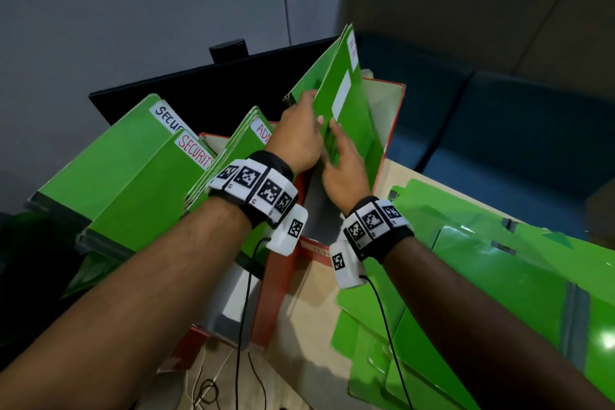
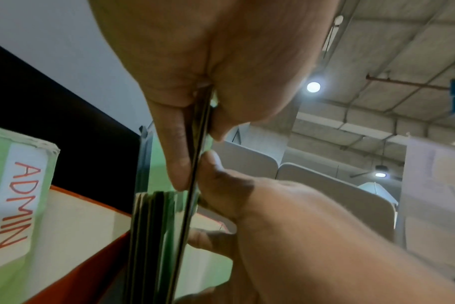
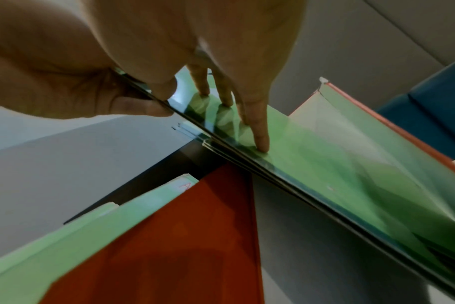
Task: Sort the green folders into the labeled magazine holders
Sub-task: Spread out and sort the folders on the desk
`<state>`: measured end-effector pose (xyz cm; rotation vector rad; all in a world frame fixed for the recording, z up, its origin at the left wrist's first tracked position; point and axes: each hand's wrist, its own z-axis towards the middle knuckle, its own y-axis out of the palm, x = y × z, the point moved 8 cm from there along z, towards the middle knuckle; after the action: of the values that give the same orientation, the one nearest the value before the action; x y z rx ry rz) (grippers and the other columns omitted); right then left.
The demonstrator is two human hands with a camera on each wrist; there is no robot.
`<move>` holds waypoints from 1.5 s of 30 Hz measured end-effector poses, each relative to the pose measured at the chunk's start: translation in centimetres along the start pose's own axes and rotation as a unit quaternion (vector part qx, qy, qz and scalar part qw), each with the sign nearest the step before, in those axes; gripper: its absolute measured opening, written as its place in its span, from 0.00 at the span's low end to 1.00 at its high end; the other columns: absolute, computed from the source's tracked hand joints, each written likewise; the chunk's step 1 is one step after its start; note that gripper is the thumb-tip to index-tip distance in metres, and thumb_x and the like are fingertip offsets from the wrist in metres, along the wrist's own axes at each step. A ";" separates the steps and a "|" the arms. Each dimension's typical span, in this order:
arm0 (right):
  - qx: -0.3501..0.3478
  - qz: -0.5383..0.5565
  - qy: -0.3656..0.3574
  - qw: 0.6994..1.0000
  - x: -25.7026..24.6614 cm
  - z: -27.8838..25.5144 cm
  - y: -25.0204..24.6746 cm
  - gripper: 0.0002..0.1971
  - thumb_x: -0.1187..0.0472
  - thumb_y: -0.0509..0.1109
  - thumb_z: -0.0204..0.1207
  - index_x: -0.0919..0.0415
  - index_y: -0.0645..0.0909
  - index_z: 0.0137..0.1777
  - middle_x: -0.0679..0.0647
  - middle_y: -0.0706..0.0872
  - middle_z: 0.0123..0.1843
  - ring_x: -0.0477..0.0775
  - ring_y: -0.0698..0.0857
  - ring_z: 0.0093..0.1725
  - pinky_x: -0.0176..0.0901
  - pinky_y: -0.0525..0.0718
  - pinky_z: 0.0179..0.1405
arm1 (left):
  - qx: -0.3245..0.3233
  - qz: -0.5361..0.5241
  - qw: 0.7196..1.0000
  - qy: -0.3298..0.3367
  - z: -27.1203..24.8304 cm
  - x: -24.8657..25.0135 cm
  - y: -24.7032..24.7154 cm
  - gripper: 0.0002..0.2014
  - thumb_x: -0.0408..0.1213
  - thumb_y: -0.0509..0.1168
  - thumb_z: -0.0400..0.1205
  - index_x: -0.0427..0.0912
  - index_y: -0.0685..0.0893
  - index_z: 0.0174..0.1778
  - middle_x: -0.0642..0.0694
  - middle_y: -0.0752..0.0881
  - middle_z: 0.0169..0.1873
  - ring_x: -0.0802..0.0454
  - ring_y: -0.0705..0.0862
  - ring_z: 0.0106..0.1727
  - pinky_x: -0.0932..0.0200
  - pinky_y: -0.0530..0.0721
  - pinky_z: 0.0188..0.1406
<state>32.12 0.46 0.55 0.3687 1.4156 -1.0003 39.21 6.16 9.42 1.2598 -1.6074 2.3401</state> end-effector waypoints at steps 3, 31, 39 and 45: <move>-0.020 -0.023 0.021 0.999 1.5 0.7 1.0 0.28 0.58 0.59 0.86 0.58 0.56 0.84 0.54 0.58 0.85 0.49 0.55 0.84 0.38 0.52 0.80 | -0.048 0.025 0.998 -0.025 1.2 -1.0 1.9 0.23 0.29 0.57 0.87 0.35 0.62 0.79 0.35 0.75 0.71 0.42 0.75 0.70 0.62 0.71 0.57; -0.142 -0.264 0.041 0.953 9.4 4.2 4.2 0.43 0.72 0.64 0.76 0.60 0.43 0.85 0.56 0.42 0.87 0.54 0.47 0.85 0.52 0.58 0.81 | -0.129 0.160 0.978 -0.040 1.8 -2.4 5.8 0.25 0.36 0.56 0.87 0.37 0.62 0.81 0.42 0.59 0.83 0.43 0.60 0.81 0.45 0.62 0.78; -0.091 -0.151 -0.135 0.975 2.0 -3.1 -3.8 0.08 0.75 0.69 0.73 0.73 0.83 0.51 0.70 0.88 0.48 0.66 0.86 0.45 0.32 0.69 0.40 | -0.103 0.066 0.991 0.056 -0.6 2.3 8.5 0.31 0.33 0.58 0.86 0.39 0.54 0.85 0.39 0.46 0.85 0.47 0.41 0.85 0.60 0.38 0.77; -0.084 -0.242 -0.011 0.967 11.3 -10.9 -13.3 0.11 0.67 0.70 0.78 0.59 0.86 0.58 0.55 0.89 0.57 0.58 0.84 0.57 0.43 0.76 0.58 | -0.176 0.028 0.974 0.137 -5.9 4.3 15.9 0.29 0.33 0.61 0.85 0.41 0.61 0.83 0.42 0.48 0.85 0.49 0.44 0.85 0.64 0.40 0.78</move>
<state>13.47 -2.94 -7.39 -0.1228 1.5943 -1.2570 25.76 1.77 -0.81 0.7924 -1.8664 2.0207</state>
